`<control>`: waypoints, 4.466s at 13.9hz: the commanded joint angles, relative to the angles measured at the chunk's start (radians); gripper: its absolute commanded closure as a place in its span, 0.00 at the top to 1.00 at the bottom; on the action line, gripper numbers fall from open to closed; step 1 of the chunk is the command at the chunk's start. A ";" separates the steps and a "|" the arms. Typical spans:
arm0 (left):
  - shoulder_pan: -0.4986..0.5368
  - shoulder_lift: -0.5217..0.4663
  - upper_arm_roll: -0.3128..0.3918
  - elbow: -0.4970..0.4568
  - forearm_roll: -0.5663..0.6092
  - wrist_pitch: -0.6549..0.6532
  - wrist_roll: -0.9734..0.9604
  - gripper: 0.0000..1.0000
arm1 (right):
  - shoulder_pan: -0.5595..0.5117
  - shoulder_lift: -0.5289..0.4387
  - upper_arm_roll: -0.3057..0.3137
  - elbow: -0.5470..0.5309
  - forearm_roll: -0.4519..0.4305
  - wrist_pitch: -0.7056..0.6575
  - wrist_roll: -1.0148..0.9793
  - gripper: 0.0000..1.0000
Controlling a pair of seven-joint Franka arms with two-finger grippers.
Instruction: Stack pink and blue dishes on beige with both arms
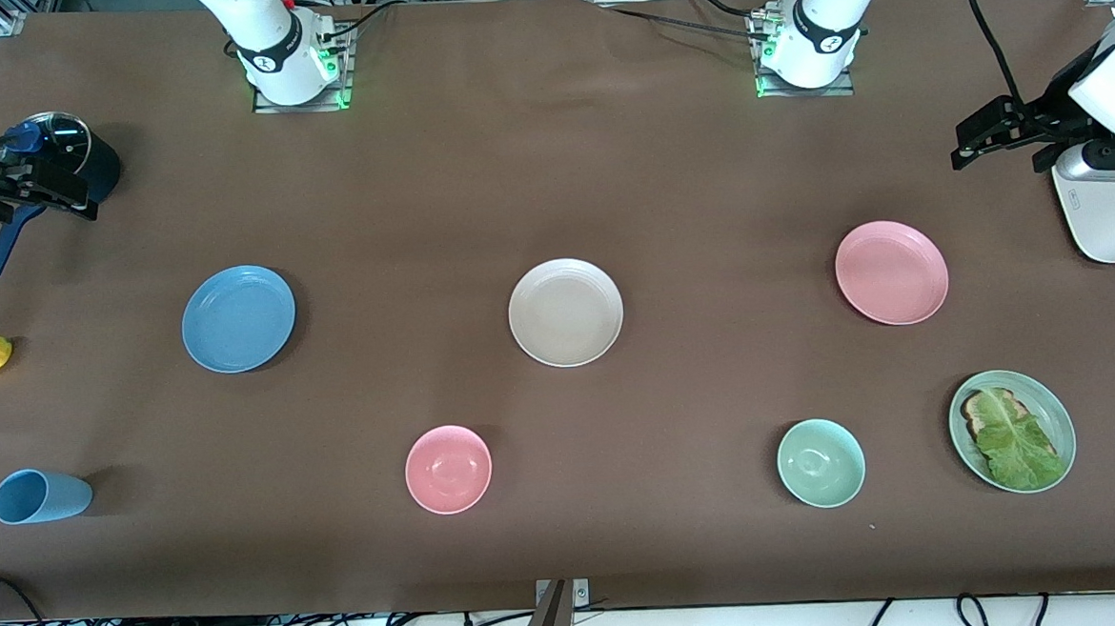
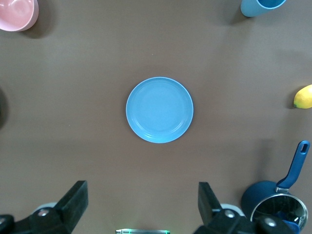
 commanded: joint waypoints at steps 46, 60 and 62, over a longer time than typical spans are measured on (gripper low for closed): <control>0.169 0.403 0.188 -0.611 -0.566 1.086 0.946 1.00 | -0.018 0.000 0.010 0.008 0.013 -0.009 -0.001 1.00; 0.148 0.417 0.188 -0.585 -0.624 1.057 0.948 0.00 | -0.020 0.000 0.008 0.008 0.011 -0.010 -0.001 1.00; 0.148 0.418 0.188 -0.585 -0.624 1.057 0.948 0.00 | -0.020 0.000 0.008 0.008 0.013 -0.010 -0.001 1.00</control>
